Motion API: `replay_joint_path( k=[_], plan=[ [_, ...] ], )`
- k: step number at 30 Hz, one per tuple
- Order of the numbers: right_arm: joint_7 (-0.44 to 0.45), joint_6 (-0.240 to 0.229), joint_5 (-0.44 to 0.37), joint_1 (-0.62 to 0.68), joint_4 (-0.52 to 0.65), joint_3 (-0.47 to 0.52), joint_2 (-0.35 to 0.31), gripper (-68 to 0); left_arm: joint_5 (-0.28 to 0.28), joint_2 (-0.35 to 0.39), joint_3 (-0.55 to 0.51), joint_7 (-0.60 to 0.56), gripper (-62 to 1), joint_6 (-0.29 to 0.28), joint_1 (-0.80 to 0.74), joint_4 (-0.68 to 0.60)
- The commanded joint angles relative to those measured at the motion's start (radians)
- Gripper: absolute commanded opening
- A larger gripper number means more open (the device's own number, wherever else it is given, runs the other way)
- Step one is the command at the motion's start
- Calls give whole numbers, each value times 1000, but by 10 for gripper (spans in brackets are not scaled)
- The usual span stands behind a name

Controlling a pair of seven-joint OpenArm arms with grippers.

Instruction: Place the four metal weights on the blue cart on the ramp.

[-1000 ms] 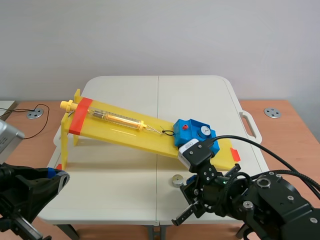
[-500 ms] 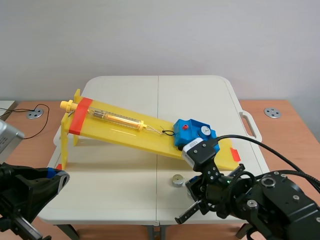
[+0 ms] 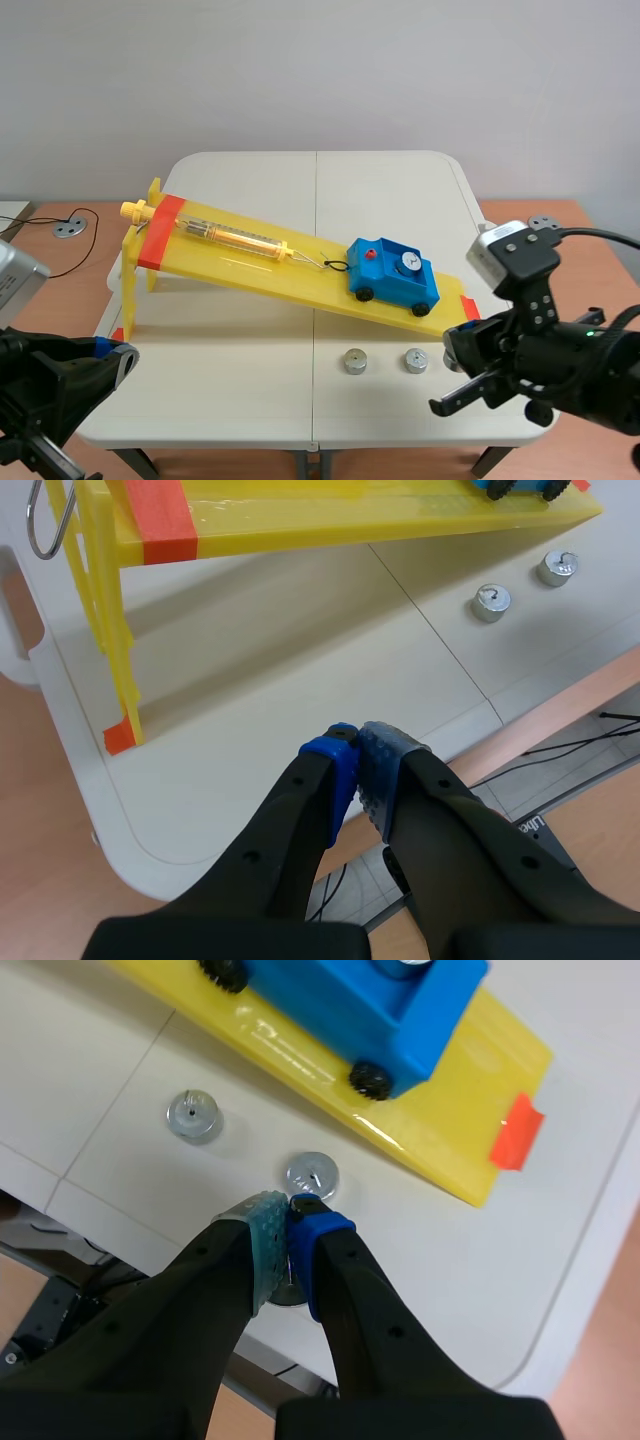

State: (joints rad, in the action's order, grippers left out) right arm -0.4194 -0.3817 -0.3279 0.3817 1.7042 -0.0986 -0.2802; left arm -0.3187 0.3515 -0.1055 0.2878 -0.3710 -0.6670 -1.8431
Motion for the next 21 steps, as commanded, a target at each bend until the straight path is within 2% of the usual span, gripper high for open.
replay_joint_path(
  k=[1, 4, 6, 12, 21],
  plan=[
    [81, -17, -137, -23, 125, 74, -49, -667, -51, -13, -13, -80, -573, -25, 17, -67],
    [97, -35, -251, -20, 153, 147, -35, -667, -51, -13, -13, -80, -573, -25, 17, -67],
    [103, -35, -285, -42, 154, 184, -3, -667, -51, -13, -13, -81, -573, -25, 17, -67],
    [94, -35, -286, -156, 117, 209, 99, -667, -51, -13, -13, -80, -573, -25, 17, -67],
    [103, -35, -286, -307, -51, 195, 210, -669, -51, -13, -13, -79, -573, -25, 20, -67]
  ],
)
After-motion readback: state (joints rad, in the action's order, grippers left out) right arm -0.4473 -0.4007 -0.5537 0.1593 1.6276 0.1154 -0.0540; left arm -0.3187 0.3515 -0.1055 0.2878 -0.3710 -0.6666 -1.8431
